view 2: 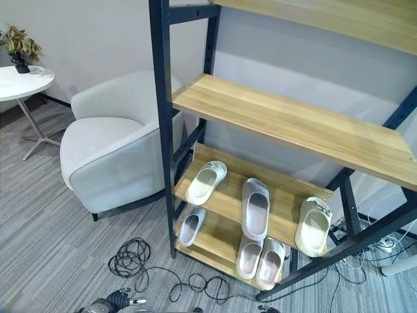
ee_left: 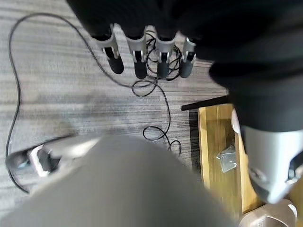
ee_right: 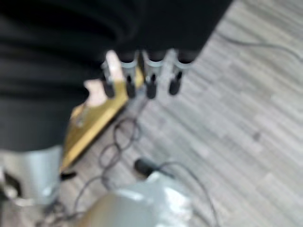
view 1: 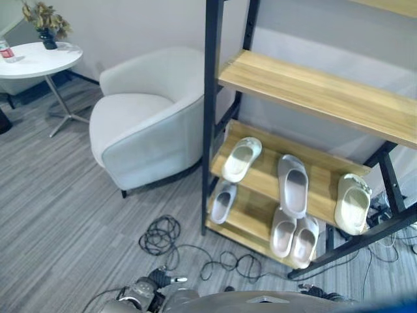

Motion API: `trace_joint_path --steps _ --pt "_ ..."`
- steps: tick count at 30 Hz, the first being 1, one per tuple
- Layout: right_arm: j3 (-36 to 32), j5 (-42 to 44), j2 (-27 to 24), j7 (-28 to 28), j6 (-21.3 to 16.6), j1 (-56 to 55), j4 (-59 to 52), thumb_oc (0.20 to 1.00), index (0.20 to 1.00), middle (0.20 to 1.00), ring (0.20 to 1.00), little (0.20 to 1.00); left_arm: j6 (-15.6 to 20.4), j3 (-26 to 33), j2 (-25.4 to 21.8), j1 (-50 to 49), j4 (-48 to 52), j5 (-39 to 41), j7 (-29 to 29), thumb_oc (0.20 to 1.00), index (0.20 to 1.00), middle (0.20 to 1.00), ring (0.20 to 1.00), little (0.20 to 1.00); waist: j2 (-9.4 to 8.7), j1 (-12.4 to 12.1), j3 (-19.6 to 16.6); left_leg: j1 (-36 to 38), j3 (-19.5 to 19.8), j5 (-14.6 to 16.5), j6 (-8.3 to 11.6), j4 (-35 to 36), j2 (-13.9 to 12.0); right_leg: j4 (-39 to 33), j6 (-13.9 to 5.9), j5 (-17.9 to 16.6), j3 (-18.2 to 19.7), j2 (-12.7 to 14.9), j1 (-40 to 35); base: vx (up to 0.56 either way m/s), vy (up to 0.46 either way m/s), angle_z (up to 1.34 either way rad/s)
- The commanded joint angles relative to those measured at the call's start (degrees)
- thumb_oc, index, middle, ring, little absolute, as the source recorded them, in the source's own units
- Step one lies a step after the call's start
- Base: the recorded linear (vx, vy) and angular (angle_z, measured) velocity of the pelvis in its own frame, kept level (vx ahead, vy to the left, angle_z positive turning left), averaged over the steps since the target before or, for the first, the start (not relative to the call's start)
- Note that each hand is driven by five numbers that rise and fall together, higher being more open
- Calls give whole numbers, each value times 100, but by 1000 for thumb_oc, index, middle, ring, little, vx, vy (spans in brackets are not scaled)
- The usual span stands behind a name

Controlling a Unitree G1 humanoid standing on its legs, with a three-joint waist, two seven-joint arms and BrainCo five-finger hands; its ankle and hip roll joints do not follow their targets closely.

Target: Arrange the slippers neatly on the shoe rack.

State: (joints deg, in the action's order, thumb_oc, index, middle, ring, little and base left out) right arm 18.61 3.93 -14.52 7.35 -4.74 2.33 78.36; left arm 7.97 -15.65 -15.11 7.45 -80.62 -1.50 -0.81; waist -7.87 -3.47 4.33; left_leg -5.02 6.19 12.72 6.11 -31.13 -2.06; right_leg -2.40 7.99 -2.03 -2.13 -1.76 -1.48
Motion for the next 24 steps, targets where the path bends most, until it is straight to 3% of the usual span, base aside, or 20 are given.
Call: trace_joint_path --steps 1,2,3,6,10,16,17,20,21,22,24 --pt "-10 110 -231 -78 -103 -23 -84 1000 1000 1000 1000 1000 105 -144 -40 -15 192 176 103 1000 1000 1000 1000 1000 165 -54 79 -218 11 -1030 -407 1473 -14 834 -805 575 415 23 27 151 87 -18" --pt "27 103 -219 -66 -91 -20 -39 1000 1000 1000 1000 1000 106 -180 -37 6 159 202 108 1000 1000 1000 1000 1000 246 -142 110 -482 249 -1410 -331 1967 47 843 -812 684 541 -81 -118 157 78 -33" --pt "57 74 -221 -61 -80 -30 -22 1000 1000 1000 1000 1000 100 -227 -30 21 138 184 93 1000 1000 1000 1000 1000 287 -156 119 -606 238 -1617 -301 2118 39 841 -815 739 587 -117 -206 153 79 -41" --pt "43 25 -231 -78 -111 -48 -29 1000 1000 1000 1000 1000 93 -203 -3 -48 67 137 80 1000 1000 1000 1000 1000 368 -172 44 -380 226 -1593 -315 2419 22 841 -870 803 671 -101 -286 141 104 -65" --pt "-49 13 -259 -150 -161 -73 -95 1000 1000 1000 1000 1000 97 -214 17 -166 -18 -42 44 1000 1000 1000 1000 1000 419 -94 -158 -150 206 -1446 -349 2482 101 715 -988 737 768 156 -341 135 138 -41" --pt "-336 118 -494 -537 -398 147 -662 1000 1000 1000 1000 1000 174 -225 -103 -218 32 -252 191 1000 1000 1000 1000 1000 535 45 -284 145 -123 -1202 -512 2568 223 585 -1203 588 1001 463 -316 79 134 -23" --pt "-400 -163 -1279 -217 -940 -582 -2329 1000 1000 1000 1000 1000 244 -72 -167 -366 194 -253 194 1000 1000 1000 1000 1000 567 154 -241 129 -208 -1213 -522 2545 215 615 -1252 543 1096 468 -233 -20 100 -21" --pt "-934 -23 -1510 -506 -896 -612 -3273 1000 1000 1000 1000 1000 292 -90 -203 -451 338 -258 146 1000 1000 1000 1000 1000 581 225 -199 162 -306 -1119 -538 2498 232 653 -1303 550 1164 502 -174 -25 65 -34" --pt "-1059 -277 -1569 -573 -883 -1080 -3914 1000 1000 1000 1000 1000 296 -31 -230 -485 397 -226 132 1000 1000 1000 1000 1000 580 294 -204 178 -345 -1092 -560 2501 227 675 -1311 545 1211 506 -137 -60 56 -41" --pt "-1376 -1011 -1759 -516 -1152 -2338 -5867 1000 1000 1000 1000 1000 433 161 -245 -677 389 -213 226 1000 1000 1000 1000 1000 601 502 -146 189 -507 -1098 -591 2491 183 770 -1343 483 1402 466 8 -61 75 -15" --pt "-1506 -1620 -1937 -470 -1467 -3264 -7016 1000 1000 1000 1000 1000 540 198 -154 -779 268 -257 310 1000 1000 1000 1000 1000 579 610 -124 301 -637 -1001 -620 2485 164 829 -1369 523 1496 453 11 -12 58 -25"
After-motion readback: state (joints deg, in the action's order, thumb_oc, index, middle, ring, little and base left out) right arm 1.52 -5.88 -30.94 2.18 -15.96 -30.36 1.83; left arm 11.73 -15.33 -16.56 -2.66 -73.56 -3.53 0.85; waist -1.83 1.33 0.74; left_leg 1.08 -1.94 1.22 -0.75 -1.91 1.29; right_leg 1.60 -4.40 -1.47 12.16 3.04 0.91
